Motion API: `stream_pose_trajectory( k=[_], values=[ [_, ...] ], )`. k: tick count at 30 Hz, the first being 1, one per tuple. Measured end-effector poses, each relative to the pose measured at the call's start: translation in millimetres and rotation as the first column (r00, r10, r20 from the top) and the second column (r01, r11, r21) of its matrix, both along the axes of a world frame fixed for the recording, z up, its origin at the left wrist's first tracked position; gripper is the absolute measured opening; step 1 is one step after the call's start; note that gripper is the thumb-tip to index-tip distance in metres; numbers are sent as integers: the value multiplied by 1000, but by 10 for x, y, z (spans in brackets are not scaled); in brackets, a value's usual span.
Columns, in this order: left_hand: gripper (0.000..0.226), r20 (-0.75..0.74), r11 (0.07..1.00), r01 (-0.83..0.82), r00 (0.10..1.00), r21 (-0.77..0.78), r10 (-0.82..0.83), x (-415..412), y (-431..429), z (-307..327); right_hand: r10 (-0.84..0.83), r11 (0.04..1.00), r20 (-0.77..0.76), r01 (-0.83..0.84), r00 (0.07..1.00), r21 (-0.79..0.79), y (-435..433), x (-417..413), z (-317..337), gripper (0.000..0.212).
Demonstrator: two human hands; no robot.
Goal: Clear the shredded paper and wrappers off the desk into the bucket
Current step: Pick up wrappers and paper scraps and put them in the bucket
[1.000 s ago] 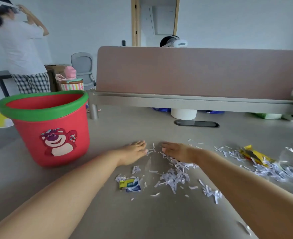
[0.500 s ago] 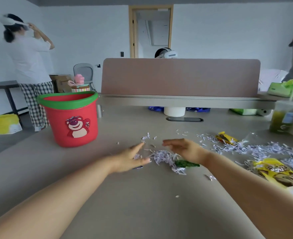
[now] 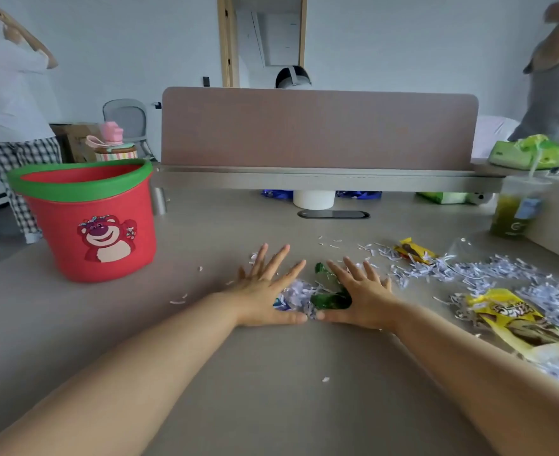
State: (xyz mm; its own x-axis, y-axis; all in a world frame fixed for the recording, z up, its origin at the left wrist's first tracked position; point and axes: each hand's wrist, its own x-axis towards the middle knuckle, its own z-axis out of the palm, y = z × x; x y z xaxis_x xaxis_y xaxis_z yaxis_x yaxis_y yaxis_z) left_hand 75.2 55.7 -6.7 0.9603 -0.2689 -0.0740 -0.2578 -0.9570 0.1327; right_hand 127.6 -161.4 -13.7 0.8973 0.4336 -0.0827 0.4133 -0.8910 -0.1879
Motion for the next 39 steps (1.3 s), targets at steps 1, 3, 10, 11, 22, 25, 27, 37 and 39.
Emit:
stream_pose_trajectory(
  k=[1, 3, 10, 11, 22, 25, 27, 37, 39],
  values=[
    [87, 8, 1000, 29, 1000, 1, -29, 76, -58, -7, -10, 1000, 10, 10, 1000, 11, 40, 61, 10, 108],
    [78, -9, 999, 45, 999, -26, -45, 196, -96, -25, -28, 1000, 18, 28, 999, 8, 72, 198, 32, 106],
    [60, 117, 996, -50, 991, -71, 58, 483, 133, -78, 65, 997, 3, -65, 998, -53, 13, 606, 39, 87],
    [56, 161, 995, -32, 986, -98, 47, 502, 128, -81, 115, 993, 29, -113, 993, -41, 42, 620, 36, 79],
    [35, 232, 981, -97, 963, -166, 135, 394, -9, -72, 241, 936, 167, -274, 956, 219, 268, 405, 67, 26],
    [35, 221, 986, -127, 964, -107, 149, 355, -17, -41, 192, 967, 131, -210, 973, 142, 309, 350, 148, 23],
    [37, 206, 985, -133, 966, -109, 153, 307, 6, -13, 170, 976, 105, -182, 980, 118, 343, 321, 189, 20],
    [38, 397, 908, -234, 841, -347, 368, -151, 597, 436, 193, 868, 140, -235, 971, 437, 1009, 102, 681, 25],
    [37, 478, 902, -214, 789, -374, 385, -262, 744, 613, 234, 832, 160, -283, 959, 477, 1232, 54, 795, 25]
  ],
)
